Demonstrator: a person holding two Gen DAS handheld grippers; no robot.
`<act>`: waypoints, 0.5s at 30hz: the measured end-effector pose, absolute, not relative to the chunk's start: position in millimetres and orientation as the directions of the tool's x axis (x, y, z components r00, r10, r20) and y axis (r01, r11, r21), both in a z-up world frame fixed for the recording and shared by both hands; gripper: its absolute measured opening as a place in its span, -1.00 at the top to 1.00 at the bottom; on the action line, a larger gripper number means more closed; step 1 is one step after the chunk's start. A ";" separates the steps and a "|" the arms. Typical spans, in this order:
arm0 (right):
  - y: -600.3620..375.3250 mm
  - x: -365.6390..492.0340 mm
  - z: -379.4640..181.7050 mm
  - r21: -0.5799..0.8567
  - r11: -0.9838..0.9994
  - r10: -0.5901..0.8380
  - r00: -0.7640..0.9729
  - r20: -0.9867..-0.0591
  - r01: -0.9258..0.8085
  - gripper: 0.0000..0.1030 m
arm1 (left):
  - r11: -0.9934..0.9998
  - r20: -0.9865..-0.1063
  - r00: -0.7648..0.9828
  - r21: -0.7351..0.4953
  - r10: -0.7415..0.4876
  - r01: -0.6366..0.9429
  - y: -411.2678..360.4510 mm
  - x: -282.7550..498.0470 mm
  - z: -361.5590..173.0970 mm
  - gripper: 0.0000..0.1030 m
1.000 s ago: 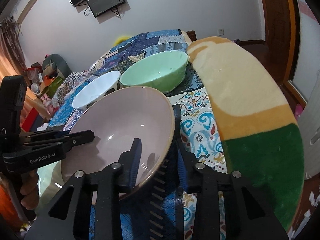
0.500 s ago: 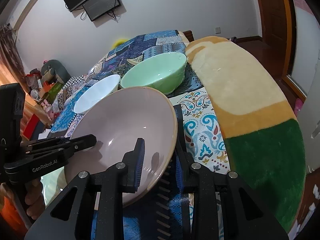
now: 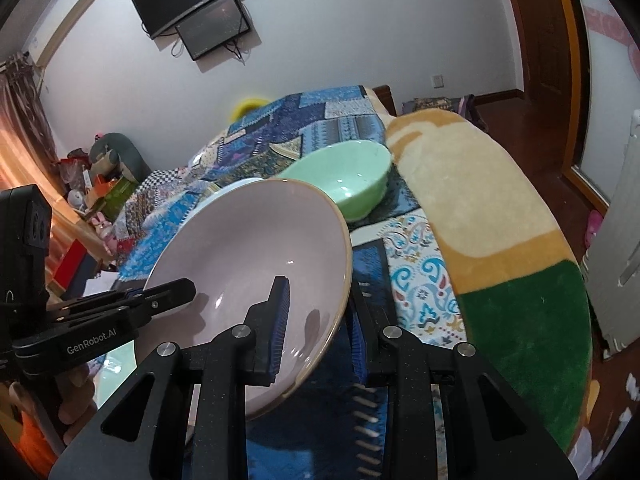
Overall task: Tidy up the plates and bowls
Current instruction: 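Grasp the pink bowl rim with the left tool and lift it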
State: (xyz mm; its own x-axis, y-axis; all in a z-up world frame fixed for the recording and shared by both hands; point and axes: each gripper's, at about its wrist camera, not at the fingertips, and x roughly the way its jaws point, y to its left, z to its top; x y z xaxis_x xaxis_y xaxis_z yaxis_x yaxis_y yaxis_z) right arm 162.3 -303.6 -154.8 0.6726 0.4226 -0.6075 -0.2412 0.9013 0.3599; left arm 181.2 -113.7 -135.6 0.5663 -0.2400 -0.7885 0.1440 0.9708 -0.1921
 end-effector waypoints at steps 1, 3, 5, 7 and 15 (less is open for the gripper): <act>-300.8 161.5 -152.9 0.360 0.900 0.426 0.673 -0.604 -0.246 0.51 | 0.971 -0.785 0.572 -0.194 -0.240 0.141 -110.9 179.2 -133.4 0.68; -292.7 159.5 -148.4 0.352 0.899 0.429 0.675 -0.600 -0.259 0.51 | 0.971 -0.776 0.585 -0.197 -0.237 0.133 -103.5 173.6 -128.3 0.68; -285.1 158.5 -145.3 0.347 0.899 0.432 0.676 -0.597 -0.268 0.51 | 0.971 -0.769 0.593 -0.209 -0.239 0.120 -94.2 167.7 -124.4 0.68; -278.0 157.9 -142.9 0.346 0.896 0.438 0.674 -0.594 -0.277 0.51 | 0.969 -0.764 0.599 -0.221 -0.240 0.105 -84.8 161.9 -120.8 0.68; -236.0 150.6 -137.7 0.330 0.882 0.471 0.651 -0.595 -0.336 0.51 | 0.968 -0.737 0.639 -0.243 -0.221 0.054 -40.3 137.4 -109.6 0.68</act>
State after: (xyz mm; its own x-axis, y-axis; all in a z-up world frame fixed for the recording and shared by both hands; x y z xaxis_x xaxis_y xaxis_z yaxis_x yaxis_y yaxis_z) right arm 150.6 -236.0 -137.7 0.6515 0.4711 -0.5947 -0.3364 0.8820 0.3301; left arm 137.4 -40.3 -109.6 0.6390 -0.2206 -0.7369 0.0538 0.9684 -0.2433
